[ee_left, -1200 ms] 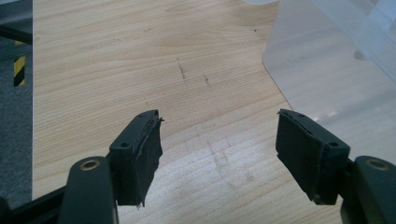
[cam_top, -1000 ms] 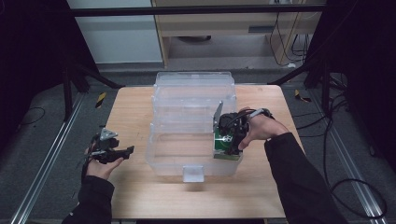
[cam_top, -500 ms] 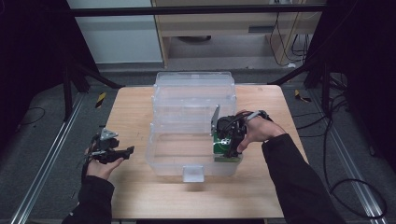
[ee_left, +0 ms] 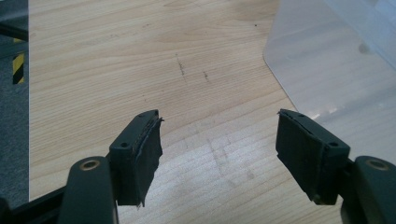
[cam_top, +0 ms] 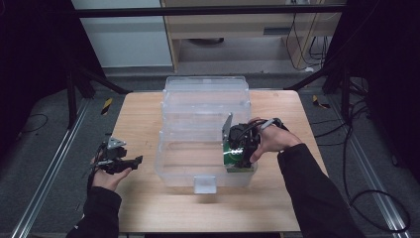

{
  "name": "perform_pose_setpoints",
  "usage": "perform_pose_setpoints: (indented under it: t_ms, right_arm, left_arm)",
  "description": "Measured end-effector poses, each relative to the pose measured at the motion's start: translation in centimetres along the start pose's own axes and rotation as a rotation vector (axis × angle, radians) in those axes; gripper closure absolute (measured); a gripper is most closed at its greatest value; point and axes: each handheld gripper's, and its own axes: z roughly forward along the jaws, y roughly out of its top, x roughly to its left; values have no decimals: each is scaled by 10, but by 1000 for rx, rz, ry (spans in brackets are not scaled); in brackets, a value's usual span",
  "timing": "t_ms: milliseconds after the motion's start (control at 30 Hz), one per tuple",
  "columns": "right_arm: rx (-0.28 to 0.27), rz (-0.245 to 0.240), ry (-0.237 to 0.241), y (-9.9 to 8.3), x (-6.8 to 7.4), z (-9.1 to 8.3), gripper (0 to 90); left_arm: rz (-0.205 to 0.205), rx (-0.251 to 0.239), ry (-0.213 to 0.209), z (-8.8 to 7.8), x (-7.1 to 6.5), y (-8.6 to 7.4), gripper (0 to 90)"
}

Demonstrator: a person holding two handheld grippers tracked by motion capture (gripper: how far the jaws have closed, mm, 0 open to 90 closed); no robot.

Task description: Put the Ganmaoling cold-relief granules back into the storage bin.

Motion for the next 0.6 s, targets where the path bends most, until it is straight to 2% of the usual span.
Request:
perform_pose_setpoints:
  t_ms: [100, 233, 533, 600]
  right_arm:
    - [0, 23, -3, -1, 0, 2, 172]
    - [-27, 50, -11, -6, 1, 2, 172]
    - [-35, 66, -23, -7, 2, 1, 174]
    - [-59, 102, -36, -8, 0, -1, 175]
  left_arm:
    - [-2, 2, -1, 0, 1, 0, 305]
    - [-2, 2, -1, 0, 1, 0, 305]
    - [-2, 6, -2, 2, 1, -1, 305]
    - [-3, 7, -2, 2, 1, -1, 305]
